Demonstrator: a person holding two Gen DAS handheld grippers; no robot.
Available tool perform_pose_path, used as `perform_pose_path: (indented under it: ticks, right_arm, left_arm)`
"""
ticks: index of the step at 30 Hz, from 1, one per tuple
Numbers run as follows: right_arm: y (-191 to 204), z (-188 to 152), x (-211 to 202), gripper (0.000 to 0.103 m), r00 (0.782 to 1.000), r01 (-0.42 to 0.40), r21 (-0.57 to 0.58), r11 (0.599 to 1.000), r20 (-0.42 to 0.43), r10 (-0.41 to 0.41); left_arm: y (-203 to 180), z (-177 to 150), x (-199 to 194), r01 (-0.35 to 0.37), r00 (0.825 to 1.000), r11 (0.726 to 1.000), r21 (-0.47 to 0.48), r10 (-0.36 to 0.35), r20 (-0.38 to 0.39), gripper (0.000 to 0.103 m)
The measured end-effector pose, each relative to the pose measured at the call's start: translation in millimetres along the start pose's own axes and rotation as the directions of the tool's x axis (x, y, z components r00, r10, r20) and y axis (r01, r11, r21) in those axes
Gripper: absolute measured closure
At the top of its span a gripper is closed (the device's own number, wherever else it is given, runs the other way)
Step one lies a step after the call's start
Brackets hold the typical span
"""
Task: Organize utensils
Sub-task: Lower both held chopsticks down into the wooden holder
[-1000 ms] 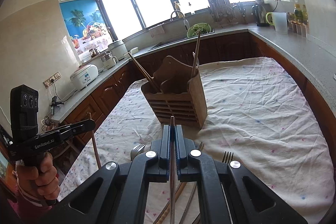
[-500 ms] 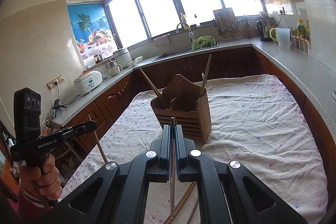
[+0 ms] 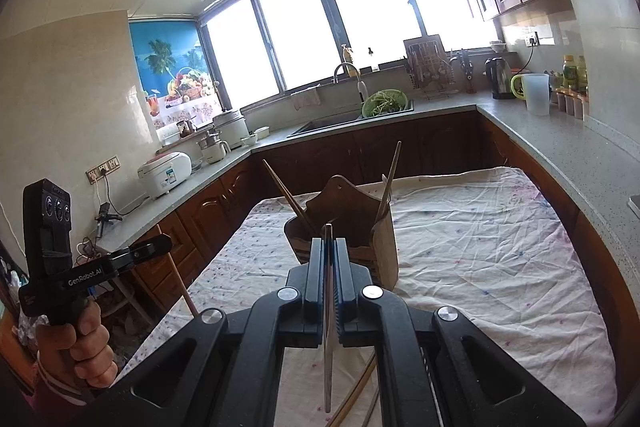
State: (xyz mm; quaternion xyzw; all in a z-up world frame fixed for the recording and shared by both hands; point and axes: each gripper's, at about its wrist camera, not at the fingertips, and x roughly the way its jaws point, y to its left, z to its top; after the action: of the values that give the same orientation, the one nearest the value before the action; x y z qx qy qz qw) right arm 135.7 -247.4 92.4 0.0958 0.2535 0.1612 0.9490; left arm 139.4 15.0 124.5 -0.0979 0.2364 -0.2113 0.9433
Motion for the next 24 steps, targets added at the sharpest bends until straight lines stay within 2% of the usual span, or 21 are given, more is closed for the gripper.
perform_pose_path:
  ticks: [8, 15, 24]
  right_arm:
    - [1.9, 23.1, 7.2, 0.099, 0.999, 0.019, -0.029, 0.999, 0.048, -0.017]
    - [-0.6, 51.2, 18.7, 0.099, 0.994, 0.034, -0.035, 0.999, 0.107, -0.030]
    - [-8.8, 93.0, 48.7, 0.099, 0.983, 0.042, -0.019, 0.999, 0.181, -0.037]
  left_arm:
    - [1.0, 28.5, 3.1, -0.021, 0.997, 1.000, 0.020, 0.020, 0.068, 0.099]
    - [7.5, 64.6, 12.4, -0.042, 0.989, 0.999, 0.024, 0.038, 0.146, 0.099]
    - [20.3, 112.0, 34.7, -0.071, 0.964, 0.997, -0.002, 0.070, 0.257, 0.099]
